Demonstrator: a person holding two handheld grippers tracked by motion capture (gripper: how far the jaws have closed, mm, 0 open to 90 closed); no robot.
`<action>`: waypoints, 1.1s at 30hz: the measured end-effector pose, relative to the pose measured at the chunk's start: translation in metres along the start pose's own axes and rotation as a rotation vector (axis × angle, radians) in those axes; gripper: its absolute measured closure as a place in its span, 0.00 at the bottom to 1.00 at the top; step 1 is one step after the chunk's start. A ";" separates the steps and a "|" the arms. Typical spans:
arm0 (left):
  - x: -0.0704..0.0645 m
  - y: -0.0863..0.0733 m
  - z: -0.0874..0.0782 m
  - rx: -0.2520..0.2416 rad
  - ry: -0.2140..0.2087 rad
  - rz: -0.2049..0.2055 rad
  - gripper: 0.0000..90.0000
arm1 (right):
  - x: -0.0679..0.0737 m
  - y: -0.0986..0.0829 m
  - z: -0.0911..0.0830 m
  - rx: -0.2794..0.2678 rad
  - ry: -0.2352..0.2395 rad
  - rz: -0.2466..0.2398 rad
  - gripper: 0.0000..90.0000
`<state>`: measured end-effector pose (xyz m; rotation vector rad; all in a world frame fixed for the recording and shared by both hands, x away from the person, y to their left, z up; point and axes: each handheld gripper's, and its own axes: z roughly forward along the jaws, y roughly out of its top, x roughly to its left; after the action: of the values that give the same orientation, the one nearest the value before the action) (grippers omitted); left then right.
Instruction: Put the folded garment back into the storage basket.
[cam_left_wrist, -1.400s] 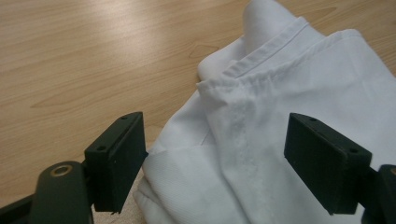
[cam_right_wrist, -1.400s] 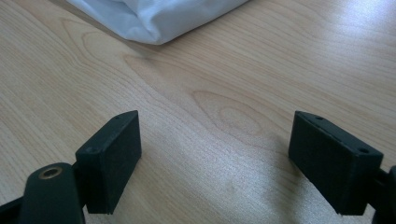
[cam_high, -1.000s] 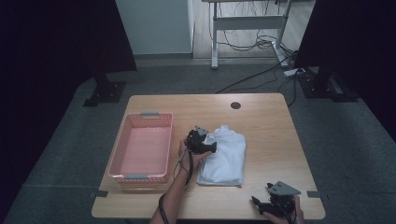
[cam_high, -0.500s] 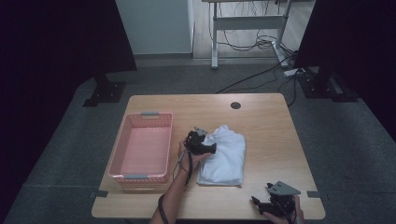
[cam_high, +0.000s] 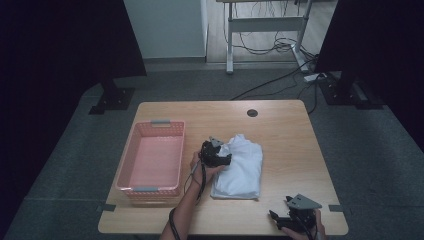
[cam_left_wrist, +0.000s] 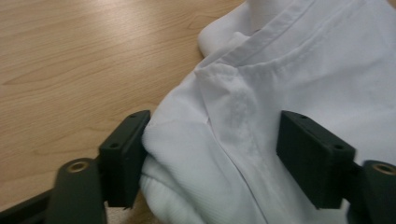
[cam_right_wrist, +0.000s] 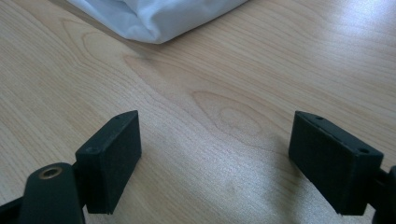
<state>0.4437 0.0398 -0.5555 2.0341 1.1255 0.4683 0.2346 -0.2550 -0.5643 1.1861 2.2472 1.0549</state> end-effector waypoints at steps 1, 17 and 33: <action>-0.001 0.000 0.000 -0.005 -0.004 0.000 0.33 | 0.000 0.000 0.000 0.000 0.000 0.000 0.19; 0.000 -0.003 -0.004 -0.022 -0.073 -0.040 0.71 | 0.000 0.000 0.000 0.001 0.000 -0.001 0.19; -0.011 0.000 -0.027 -0.071 -0.063 -0.031 0.82 | 0.000 0.000 0.000 -0.001 0.001 -0.001 0.19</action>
<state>0.4205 0.0422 -0.5375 1.9542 1.0866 0.4202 0.2347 -0.2551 -0.5644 1.1844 2.2471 1.0560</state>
